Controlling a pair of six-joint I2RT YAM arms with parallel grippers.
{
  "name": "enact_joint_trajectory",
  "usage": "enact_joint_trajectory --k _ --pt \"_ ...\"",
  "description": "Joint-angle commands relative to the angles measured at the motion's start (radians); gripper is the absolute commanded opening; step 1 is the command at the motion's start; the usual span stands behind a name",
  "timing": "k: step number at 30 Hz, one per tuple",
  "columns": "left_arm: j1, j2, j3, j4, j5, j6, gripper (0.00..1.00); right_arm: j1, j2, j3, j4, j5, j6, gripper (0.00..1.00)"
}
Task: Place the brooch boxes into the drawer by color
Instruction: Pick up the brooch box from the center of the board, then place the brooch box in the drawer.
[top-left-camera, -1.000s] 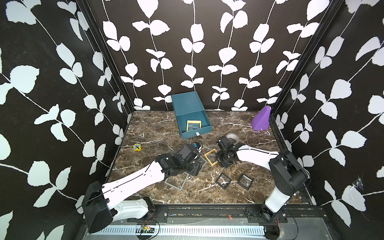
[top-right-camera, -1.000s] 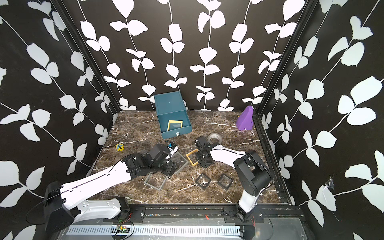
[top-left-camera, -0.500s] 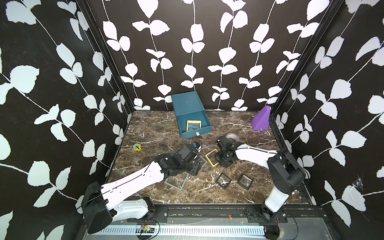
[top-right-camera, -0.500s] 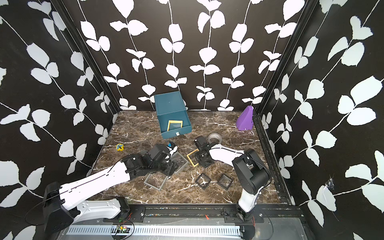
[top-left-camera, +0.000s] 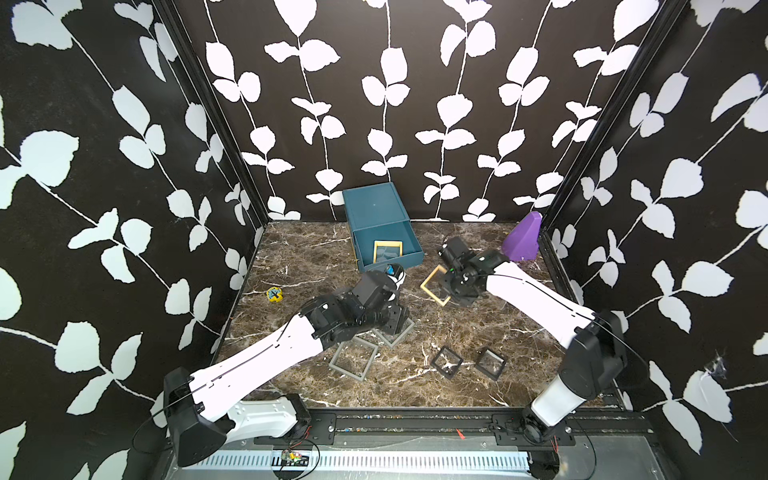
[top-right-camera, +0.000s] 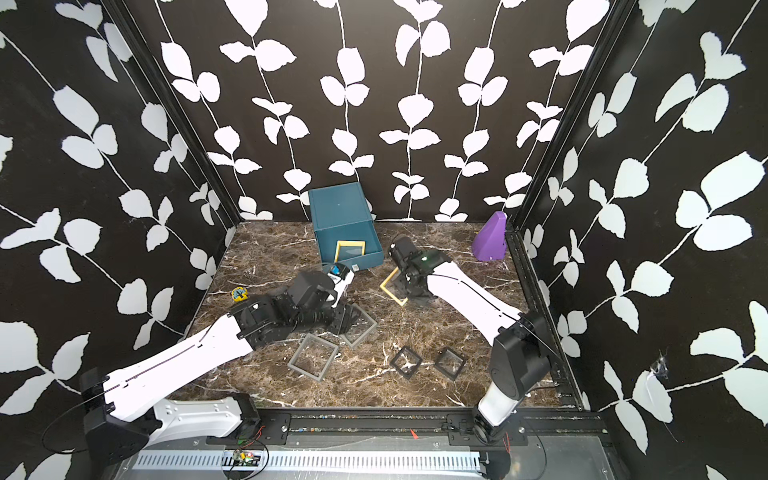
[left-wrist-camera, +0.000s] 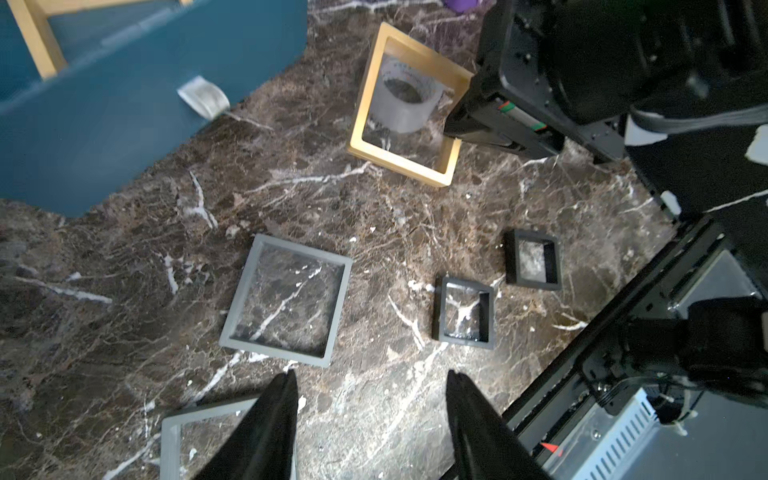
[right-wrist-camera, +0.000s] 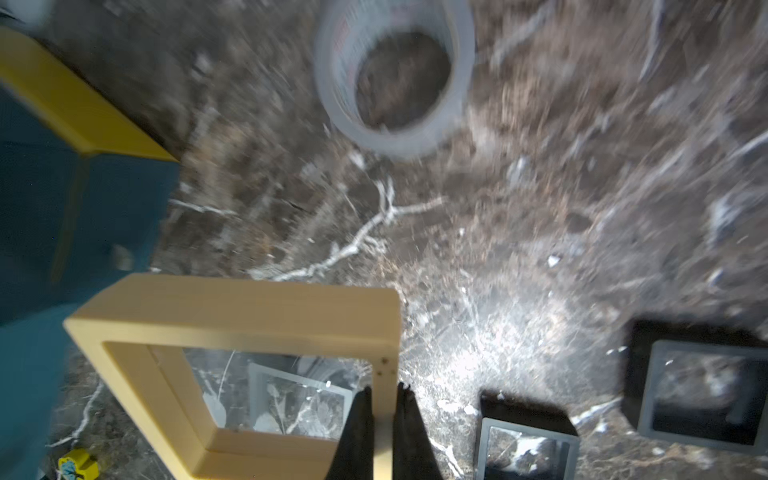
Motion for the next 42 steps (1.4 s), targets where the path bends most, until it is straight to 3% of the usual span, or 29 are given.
enact_joint_trajectory --k 1,8,19,26,42 --pt "0.063 0.016 0.060 -0.046 0.023 -0.009 0.55 -0.006 -0.002 0.116 -0.094 0.072 -0.175 0.00" --pt "0.194 0.054 0.189 -0.103 0.070 0.008 0.55 -0.001 0.127 0.460 -0.132 0.045 -0.436 0.00" --pt "0.373 0.055 0.232 -0.107 0.059 -0.020 0.54 0.038 0.423 0.990 -0.218 -0.033 -0.633 0.00" --pt "0.458 0.031 0.177 -0.042 0.089 -0.076 0.54 0.068 0.519 1.076 -0.185 -0.036 -0.657 0.00" --pt "0.466 0.053 0.182 -0.040 0.105 -0.070 0.54 0.072 0.695 1.198 -0.183 -0.066 -0.667 0.00"
